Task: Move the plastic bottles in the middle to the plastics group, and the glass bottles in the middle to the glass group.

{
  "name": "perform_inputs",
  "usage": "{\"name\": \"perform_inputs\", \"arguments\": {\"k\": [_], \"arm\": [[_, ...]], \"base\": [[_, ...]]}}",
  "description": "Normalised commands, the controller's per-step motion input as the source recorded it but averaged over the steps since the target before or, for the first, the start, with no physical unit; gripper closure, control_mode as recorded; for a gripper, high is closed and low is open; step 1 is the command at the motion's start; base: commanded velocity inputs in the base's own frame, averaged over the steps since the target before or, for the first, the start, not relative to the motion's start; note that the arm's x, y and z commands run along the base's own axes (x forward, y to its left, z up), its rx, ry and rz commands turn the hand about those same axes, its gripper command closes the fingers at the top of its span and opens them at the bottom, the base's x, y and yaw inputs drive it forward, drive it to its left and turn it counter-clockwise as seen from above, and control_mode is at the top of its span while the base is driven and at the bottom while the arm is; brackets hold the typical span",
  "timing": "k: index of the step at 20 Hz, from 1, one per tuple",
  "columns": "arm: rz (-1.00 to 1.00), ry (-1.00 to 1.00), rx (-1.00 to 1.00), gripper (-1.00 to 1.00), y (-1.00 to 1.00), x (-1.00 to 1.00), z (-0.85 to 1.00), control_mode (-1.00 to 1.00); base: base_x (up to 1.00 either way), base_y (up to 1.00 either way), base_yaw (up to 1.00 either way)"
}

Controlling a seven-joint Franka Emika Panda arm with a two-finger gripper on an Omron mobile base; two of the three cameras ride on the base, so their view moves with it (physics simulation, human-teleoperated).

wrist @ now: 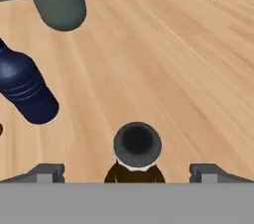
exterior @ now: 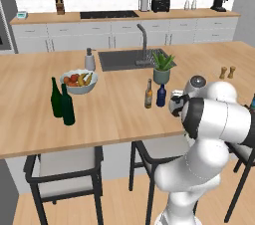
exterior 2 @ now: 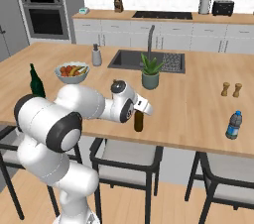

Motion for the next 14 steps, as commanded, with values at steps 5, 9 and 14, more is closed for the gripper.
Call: {"name": "perform_inputs", "arguments": {"k": [5,9,14], "arm": [[0.05,0.00,0.00,-1.00,-0.04,0.16,-0.14,-1.00],[0.05,0.00,0.00,1.00,-0.07,0.09,-0.17,-1.00],[0.09,-0.08,0.00,1.00,-0.09,0.01,-0.13,-1.00]], "base": [[0.00,0.00,0.00],[0.00,0.00,0.00],[0.00,0.00,0.00]]}}
